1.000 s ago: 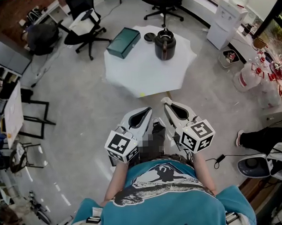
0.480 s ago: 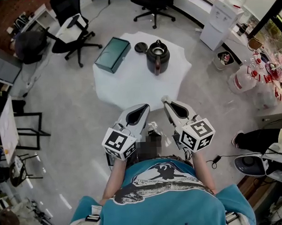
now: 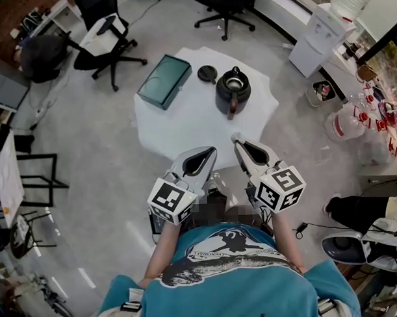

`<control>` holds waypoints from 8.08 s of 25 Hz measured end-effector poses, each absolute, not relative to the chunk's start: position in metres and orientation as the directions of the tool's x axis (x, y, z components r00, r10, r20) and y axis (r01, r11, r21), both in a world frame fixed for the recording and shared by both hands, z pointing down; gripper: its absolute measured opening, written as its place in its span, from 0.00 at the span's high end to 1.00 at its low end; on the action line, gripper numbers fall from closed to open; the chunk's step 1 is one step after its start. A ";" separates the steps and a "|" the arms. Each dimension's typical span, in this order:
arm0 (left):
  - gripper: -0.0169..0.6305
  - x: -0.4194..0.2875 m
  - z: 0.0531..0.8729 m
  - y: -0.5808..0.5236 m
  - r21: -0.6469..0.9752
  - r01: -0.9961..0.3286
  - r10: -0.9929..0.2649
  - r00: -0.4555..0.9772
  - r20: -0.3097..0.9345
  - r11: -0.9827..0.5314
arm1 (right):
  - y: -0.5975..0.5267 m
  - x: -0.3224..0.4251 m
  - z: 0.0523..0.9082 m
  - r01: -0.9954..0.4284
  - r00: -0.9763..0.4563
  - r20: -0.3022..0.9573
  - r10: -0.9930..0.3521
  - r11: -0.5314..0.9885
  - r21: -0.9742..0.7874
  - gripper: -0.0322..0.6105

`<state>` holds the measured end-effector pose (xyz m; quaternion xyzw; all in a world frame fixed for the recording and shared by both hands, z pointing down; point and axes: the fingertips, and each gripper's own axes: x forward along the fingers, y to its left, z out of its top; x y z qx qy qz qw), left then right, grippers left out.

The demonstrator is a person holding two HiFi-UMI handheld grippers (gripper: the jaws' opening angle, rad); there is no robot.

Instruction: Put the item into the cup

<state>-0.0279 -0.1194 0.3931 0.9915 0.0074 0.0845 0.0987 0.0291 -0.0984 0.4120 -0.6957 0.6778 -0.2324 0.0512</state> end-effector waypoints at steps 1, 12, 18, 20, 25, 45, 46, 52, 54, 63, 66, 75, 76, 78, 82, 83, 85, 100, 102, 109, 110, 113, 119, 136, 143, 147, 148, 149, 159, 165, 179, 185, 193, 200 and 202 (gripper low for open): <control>0.97 -0.028 0.393 -0.124 0.198 -0.005 0.028 0.986 0.165 -0.980 | -0.102 0.030 0.412 -0.920 -0.028 0.255 -0.967 -0.075 -0.385 0.90; 0.97 -0.015 0.402 -0.145 0.224 -0.052 -0.009 0.982 0.189 -0.973 | -0.118 0.055 0.419 -0.915 -0.036 0.281 -0.959 -0.081 -0.395 0.90; 0.97 0.005 0.405 -0.152 0.218 -0.116 -0.073 0.978 0.194 -0.969 | -0.130 0.084 0.424 -0.917 -0.092 0.288 -0.953 -0.032 -0.397 0.90; 0.97 0.015 0.405 -0.157 0.219 -0.158 -0.116 0.974 0.194 -0.963 | -0.136 0.097 0.427 -0.920 -0.125 0.296 -0.947 -0.001 -0.393 0.90; 0.97 0.035 0.404 -0.165 0.227 -0.242 -0.199 0.960 0.196 -0.943 | -0.151 0.121 0.424 -0.917 -0.204 0.296 -0.933 0.076 -0.392 0.90; 0.97 0.096 0.404 -0.175 0.214 -0.437 -0.391 0.893 0.224 -0.874 | -0.190 0.191 0.440 -0.885 -0.410 0.335 -0.848 0.282 -0.370 0.90; 0.97 0.098 0.405 -0.175 0.214 -0.446 -0.401 0.889 0.222 -0.869 | -0.193 0.195 0.441 -0.886 -0.419 0.343 -0.841 0.296 -0.358 0.90; 0.97 0.102 0.403 -0.178 0.199 -0.500 -0.461 0.862 0.210 -0.843 | -0.214 0.210 0.449 -0.878 -0.476 0.399 -0.784 0.400 -0.262 0.90; 0.97 0.100 0.402 -0.180 0.191 -0.519 -0.483 0.851 0.205 -0.833 | -0.221 0.212 0.455 -0.869 -0.494 0.431 -0.755 0.444 -0.219 0.90; 0.97 0.090 0.410 -0.177 0.169 -0.576 -0.539 0.813 0.222 -0.800 | -0.251 0.209 0.491 -0.774 -0.513 0.626 -0.587 0.632 -0.041 0.90; 0.97 0.088 0.413 -0.175 0.166 -0.582 -0.543 0.808 0.228 -0.796 | -0.255 0.207 0.499 -0.741 -0.499 0.676 -0.543 0.671 -0.008 0.90; 0.97 0.083 0.416 -0.178 0.165 -0.584 -0.546 0.806 0.228 -0.795 | -0.253 0.200 0.520 -0.664 -0.407 0.786 -0.465 0.742 0.096 0.90; 0.97 0.083 0.416 -0.178 0.164 -0.584 -0.546 0.806 0.227 -0.795 | -0.254 0.201 0.521 -0.664 -0.403 0.789 -0.463 0.742 0.096 0.90; 0.97 0.082 0.416 -0.179 0.163 -0.584 -0.546 0.806 0.229 -0.795 | -0.255 0.201 0.521 -0.665 -0.397 0.793 -0.462 0.740 0.098 0.90; 0.97 0.080 0.416 -0.179 0.165 -0.582 -0.543 0.808 0.228 -0.796 | -0.256 0.204 0.525 -0.653 -0.365 0.812 -0.455 0.747 0.125 0.90; 0.97 0.080 0.416 -0.178 0.166 -0.581 -0.542 0.809 0.228 -0.797 | -0.257 0.205 0.527 -0.646 -0.353 0.818 -0.454 0.751 0.138 0.90; 0.97 0.080 0.416 -0.178 0.168 -0.579 -0.540 0.810 0.230 -0.798 | -0.258 0.206 0.528 -0.633 -0.337 0.826 -0.452 0.758 0.157 0.90; 0.97 0.087 0.415 -0.175 0.174 -0.574 -0.539 0.815 0.210 -0.800 | -0.267 0.206 0.542 -0.534 -0.310 0.892 -0.330 0.836 0.124 0.87; 0.97 0.086 0.414 -0.176 0.172 -0.579 -0.545 0.812 0.206 -0.797 | -0.267 0.206 0.543 -0.531 -0.316 0.895 -0.316 0.840 0.109 0.85; 0.97 0.085 0.410 -0.176 0.171 -0.591 -0.562 0.805 0.191 -0.788 | -0.264 0.204 0.539 -0.516 -0.329 0.896 -0.297 0.852 0.093 0.85; 0.97 0.085 0.410 -0.175 0.172 -0.591 -0.562 0.805 0.190 -0.788 | -0.263 0.204 0.538 -0.515 -0.330 0.895 -0.300 0.852 0.095 0.85; 0.97 0.085 0.411 -0.172 0.173 -0.590 -0.562 0.806 0.188 -0.789 | -0.262 0.203 0.538 -0.523 -0.335 0.888 -0.315 0.846 0.103 0.85; 0.97 0.087 0.409 -0.170 0.171 -0.588 -0.561 0.808 0.181 -0.791 | -0.261 0.201 0.535 -0.540 -0.357 0.869 -0.342 0.835 0.107 0.84; 0.97 0.082 0.418 -0.161 0.184 -0.617 -0.584 0.785 0.208 -0.765 | -0.240 0.177 0.478 -0.693 -0.554 0.592 -0.585 0.719 0.061 0.82; 0.97 0.081 0.425 -0.155 0.195 -0.635 -0.594 0.770 0.231 -0.747 | -0.225 0.160 0.457 -0.725 -0.613 0.469 -0.637 0.688 -0.013 0.82; 0.97 0.074 0.427 -0.152 0.197 -0.652 -0.607 0.756 0.245 -0.732 | -0.219 0.154 0.453 -0.745 -0.622 0.417 -0.663 0.664 -0.056 0.82; 0.97 0.072 0.428 -0.152 0.197 -0.656 -0.609 0.753 0.250 -0.729 | -0.217 0.153 0.452 -0.749 -0.623 0.408 -0.668 0.660 -0.063 0.82; 0.97 0.071 0.428 -0.151 0.197 -0.658 -0.611 0.750 0.254 -0.727 | -0.215 0.151 0.453 -0.751 -0.624 0.401 -0.671 0.656 -0.072 0.82; 0.97 0.061 0.426 -0.147 0.209 -0.640 -0.589 0.765 0.260 -0.739 | -0.192 0.138 0.457 -0.769 -0.621 0.394 -0.678 0.625 -0.136 0.82; 0.97 0.053 0.422 -0.135 0.218 -0.629 -0.581 0.775 0.250 -0.746 | -0.175 0.129 0.451 -0.780 -0.614 0.382 -0.691 0.604 -0.162 0.82; 0.97 -0.002 0.419 -0.089 0.231 -0.668 -0.635 0.744 0.208 -0.707 | -0.111 0.068 0.440 -0.748 -0.655 0.363 -0.663 0.637 -0.186 0.81; 0.97 -0.026 0.418 -0.060 0.238 -0.676 -0.649 0.737 0.188 -0.698 | -0.078 0.042 0.439 -0.741 -0.668 0.354 -0.655 0.634 -0.224 0.82; 0.97 -0.049 0.424 -0.023 0.235 -0.686 -0.661 0.727 0.186 -0.688 | -0.037 0.015 0.438 -0.719 -0.692 0.327 -0.644 0.656 -0.230 0.85; 0.97 -0.057 0.430 0.000 0.229 -0.691 -0.664 0.722 0.192 -0.686 | -0.015 0.002 0.434 -0.694 -0.719 0.281 -0.635 0.666 -0.272 0.90; 0.97 -0.058 0.431 0.005 0.225 -0.692 -0.665 0.722 0.193 -0.686 | -0.011 0.000 0.434 -0.689 -0.725 0.278 -0.630 0.670 -0.278 0.90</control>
